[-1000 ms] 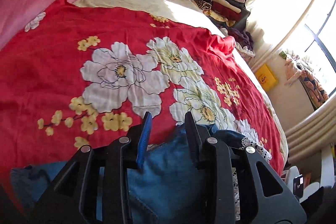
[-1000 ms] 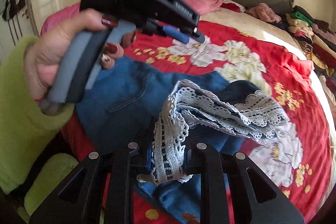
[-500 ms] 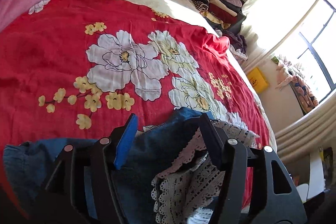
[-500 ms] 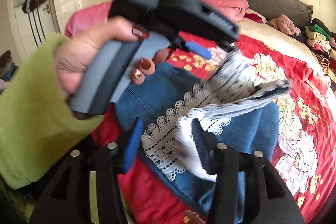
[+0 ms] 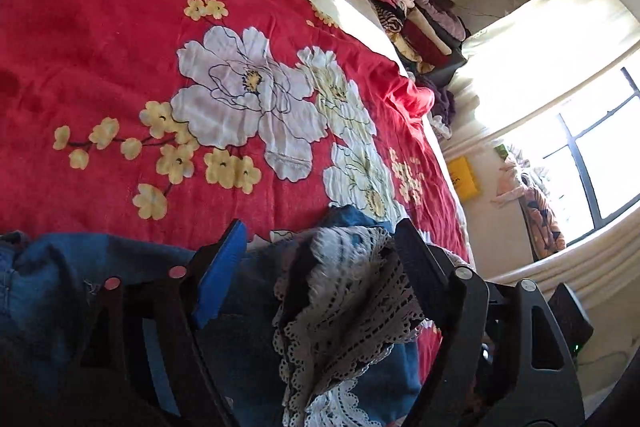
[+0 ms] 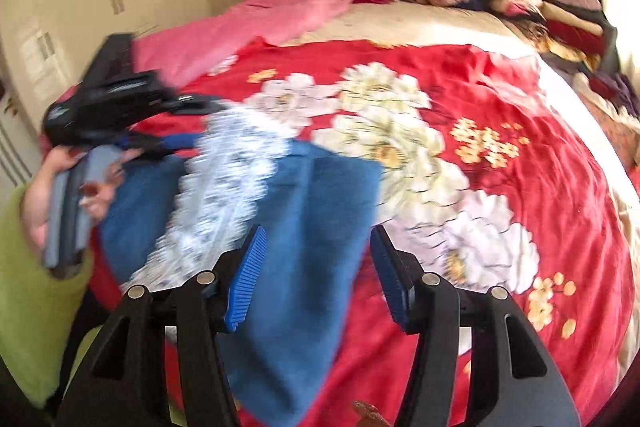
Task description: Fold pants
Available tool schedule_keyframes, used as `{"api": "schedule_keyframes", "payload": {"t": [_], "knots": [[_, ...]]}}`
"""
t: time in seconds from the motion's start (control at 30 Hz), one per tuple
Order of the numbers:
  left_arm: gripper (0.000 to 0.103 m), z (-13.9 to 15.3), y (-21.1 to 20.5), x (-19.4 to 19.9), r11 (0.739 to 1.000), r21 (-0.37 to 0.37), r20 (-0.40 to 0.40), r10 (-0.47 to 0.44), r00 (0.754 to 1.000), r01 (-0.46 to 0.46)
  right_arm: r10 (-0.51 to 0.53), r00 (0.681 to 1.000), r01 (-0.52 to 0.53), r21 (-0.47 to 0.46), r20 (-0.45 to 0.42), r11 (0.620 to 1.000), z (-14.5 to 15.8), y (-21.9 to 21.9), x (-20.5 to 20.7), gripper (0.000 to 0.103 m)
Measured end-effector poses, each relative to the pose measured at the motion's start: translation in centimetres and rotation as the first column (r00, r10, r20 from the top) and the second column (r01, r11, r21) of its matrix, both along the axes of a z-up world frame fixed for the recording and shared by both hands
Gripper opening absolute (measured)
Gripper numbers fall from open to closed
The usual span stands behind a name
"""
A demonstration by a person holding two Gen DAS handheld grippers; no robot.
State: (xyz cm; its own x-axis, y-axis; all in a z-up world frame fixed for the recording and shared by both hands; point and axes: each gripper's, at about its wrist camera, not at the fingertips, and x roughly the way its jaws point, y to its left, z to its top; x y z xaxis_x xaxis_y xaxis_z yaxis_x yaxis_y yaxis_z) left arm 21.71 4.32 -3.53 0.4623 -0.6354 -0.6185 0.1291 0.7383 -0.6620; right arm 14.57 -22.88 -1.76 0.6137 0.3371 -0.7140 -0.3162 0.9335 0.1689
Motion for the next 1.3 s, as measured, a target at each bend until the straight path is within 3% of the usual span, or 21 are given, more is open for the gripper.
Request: {"api": "schedule_keyframes", "payload": {"t": [0.2, 0.33, 0.43, 0.57, 0.6, 0.73, 0.77, 0.8, 0.83, 0.87, 0.9, 1.0, 1.03, 1.07, 1.1, 1.17, 1.3], "knots": [[0.071, -2.6, -0.8, 0.8, 0.999, -0.011, -0.091, -0.044, 0.995, 0.043, -0.018, 0.992, 0.026, 0.061, -0.123, 0.998, -2.2, -1.2, 5.6, 0.053], [0.072, -3.3, 0.5, 1.1, 0.992, -0.123, -0.123, -0.018, 0.992, 0.003, 0.000, 0.986, 0.013, 0.074, -0.168, 0.997, -3.3, -0.7, 8.0, 0.053], [0.072, -3.5, 1.4, 1.2, 0.978, -0.207, -0.142, -0.005, 0.990, -0.025, 0.007, 0.976, 0.024, 0.140, -0.217, 0.990, -4.3, -0.9, 9.6, 0.053], [0.072, -3.6, 2.0, 1.1, 0.947, -0.317, -0.152, 0.004, 0.988, -0.052, -0.005, 0.975, 0.042, 0.162, -0.220, 0.986, -4.4, -1.1, 10.2, 0.053], [0.072, -3.6, 1.8, 1.1, 0.946, -0.320, -0.153, -0.001, 0.988, -0.049, -0.001, 0.977, 0.037, 0.162, -0.214, 0.986, -4.3, -1.1, 10.2, 0.053], [0.072, -3.6, 0.1, 1.2, 0.975, -0.220, -0.145, -0.020, 0.989, -0.012, 0.013, 0.978, 0.021, 0.162, -0.209, 0.987, -4.2, -1.1, 10.0, 0.056], [0.070, -3.4, -0.2, 1.2, 0.978, -0.211, -0.139, -0.027, 0.990, -0.003, 0.010, 0.977, 0.025, 0.162, -0.211, 0.987, -4.2, -1.2, 10.0, 0.059], [0.062, -3.2, -0.6, 1.1, 0.980, -0.199, -0.128, -0.032, 0.991, 0.006, 0.004, 0.978, 0.031, 0.163, -0.211, 0.986, -4.3, -1.3, 10.0, 0.067], [0.031, -2.9, -1.0, 1.0, 0.983, -0.185, -0.112, -0.043, 0.993, 0.022, 0.002, 0.977, 0.033, 0.165, -0.212, 0.986, -4.4, -1.3, 10.1, 0.069], [0.007, -2.4, -1.7, 0.8, 0.989, -0.143, -0.088, -0.055, 0.995, 0.042, 0.004, 0.976, 0.033, 0.167, -0.216, 0.985, -4.5, -1.3, 10.1, 0.069], [0.003, -2.2, -2.1, 0.7, 0.993, -0.107, -0.076, -0.055, 0.996, 0.046, 0.006, 0.975, 0.032, 0.169, -0.222, 0.985, -4.7, -1.3, 10.2, 0.069], [0.003, -1.9, -3.1, 0.5, 0.995, -0.071, -0.053, -0.078, 0.996, 0.074, 0.019, 0.973, 0.018, 0.155, -0.231, 0.988, -5.3, -0.9, 10.5, 0.069], [0.003, -1.6, -3.4, 0.3, 0.995, -0.063, -0.040, -0.084, 0.996, 0.082, 0.020, 0.974, 0.014, 0.147, -0.226, 0.989, -5.4, -0.8, 10.6, 0.063], [0.003, -1.5, -3.5, 0.2, 0.994, -0.061, -0.033, -0.091, 0.995, 0.089, 0.028, 0.975, 0.004, 0.144, -0.219, 0.990, -5.4, -0.8, 10.6, 0.050], [0.003, -1.3, -3.7, 0.1, 0.993, -0.064, -0.027, -0.099, 0.995, 0.097, 0.043, 0.975, -0.011, 0.149, -0.216, 0.989, -5.4, -0.8, 10.6, 0.013], [0.003, -1.0, -3.7, 0.0, 0.992, -0.071, -0.015, -0.102, 0.995, 0.100, 0.038, 0.979, -0.010, 0.140, -0.201, 0.990, -5.1, -1.1, 10.4, 0.007], [0.004, -2.0, -2.6, 0.5, 0.998, 0.047, -0.055, -0.026, 0.998, 0.029, 0.004, 0.984, 0.021, 0.140, -0.179, 0.990, -4.9, -2.6, 9.9, 0.005]]}}
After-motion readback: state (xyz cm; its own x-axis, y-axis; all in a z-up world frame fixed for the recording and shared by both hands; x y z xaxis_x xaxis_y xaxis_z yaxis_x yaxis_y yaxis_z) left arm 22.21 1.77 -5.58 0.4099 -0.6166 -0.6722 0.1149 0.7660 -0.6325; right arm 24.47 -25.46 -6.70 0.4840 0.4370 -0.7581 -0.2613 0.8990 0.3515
